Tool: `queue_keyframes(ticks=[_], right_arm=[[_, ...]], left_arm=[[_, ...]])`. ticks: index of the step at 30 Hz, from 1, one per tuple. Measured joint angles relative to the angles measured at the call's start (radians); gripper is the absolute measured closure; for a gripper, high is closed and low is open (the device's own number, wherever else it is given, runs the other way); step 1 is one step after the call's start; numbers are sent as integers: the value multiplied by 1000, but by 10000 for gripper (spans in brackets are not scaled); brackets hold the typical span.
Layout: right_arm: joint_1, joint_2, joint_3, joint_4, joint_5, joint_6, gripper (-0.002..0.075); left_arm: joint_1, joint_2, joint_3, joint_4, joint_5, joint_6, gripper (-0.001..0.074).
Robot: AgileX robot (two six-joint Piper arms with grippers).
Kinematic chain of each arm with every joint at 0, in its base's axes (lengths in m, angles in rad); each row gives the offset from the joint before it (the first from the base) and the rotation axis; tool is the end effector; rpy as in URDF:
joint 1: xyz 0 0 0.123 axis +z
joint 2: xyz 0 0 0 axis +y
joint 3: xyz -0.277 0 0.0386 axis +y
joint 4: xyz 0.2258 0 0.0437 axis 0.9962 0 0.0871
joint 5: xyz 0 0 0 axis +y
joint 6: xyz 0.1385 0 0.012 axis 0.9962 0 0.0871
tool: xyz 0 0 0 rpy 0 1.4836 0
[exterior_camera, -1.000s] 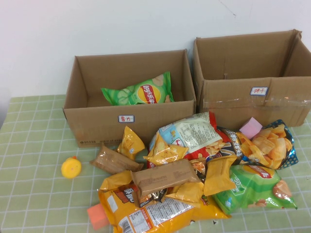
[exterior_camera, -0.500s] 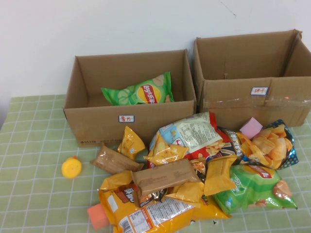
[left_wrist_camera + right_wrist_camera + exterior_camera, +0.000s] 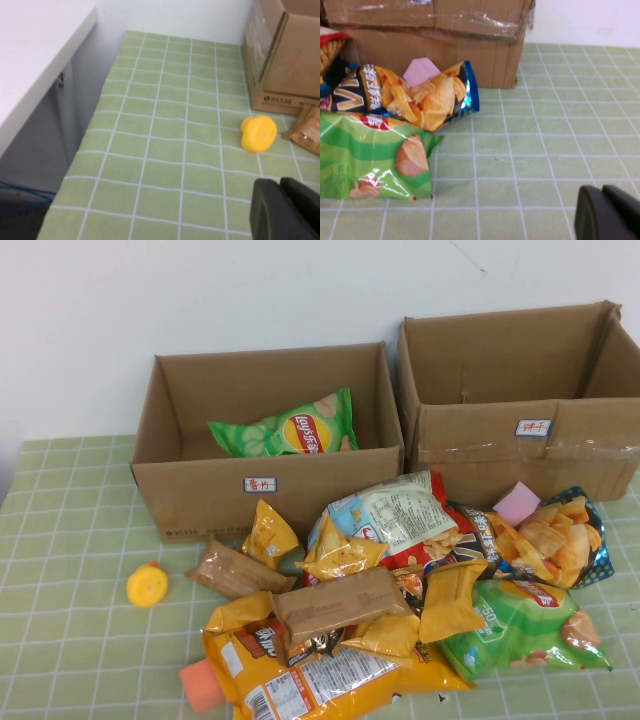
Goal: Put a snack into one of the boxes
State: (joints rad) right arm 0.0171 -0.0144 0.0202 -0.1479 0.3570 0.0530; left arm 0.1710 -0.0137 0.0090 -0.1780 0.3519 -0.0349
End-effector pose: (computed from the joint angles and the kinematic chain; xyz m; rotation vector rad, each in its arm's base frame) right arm 0.0823 -0.0058 0.1626 -0.0587 1.8426 -0.0955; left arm 0.0826 0.0056 0.1675 -0.2963 1.8017 -0.0778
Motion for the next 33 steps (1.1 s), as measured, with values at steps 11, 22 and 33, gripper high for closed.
queue_keyframes(ticks=[11, 22, 33], right_arm=[[0, 0, 0, 0, 0, 0, 728], [0, 0, 0, 0, 0, 0, 728], [0, 0, 0, 0, 0, 0, 728]], left_arm=[[-85, 0, 0, 67, -2, 122, 736], [-147, 0, 0, 74, -2, 387, 736], [-147, 0, 1, 29, -2, 398, 736]])
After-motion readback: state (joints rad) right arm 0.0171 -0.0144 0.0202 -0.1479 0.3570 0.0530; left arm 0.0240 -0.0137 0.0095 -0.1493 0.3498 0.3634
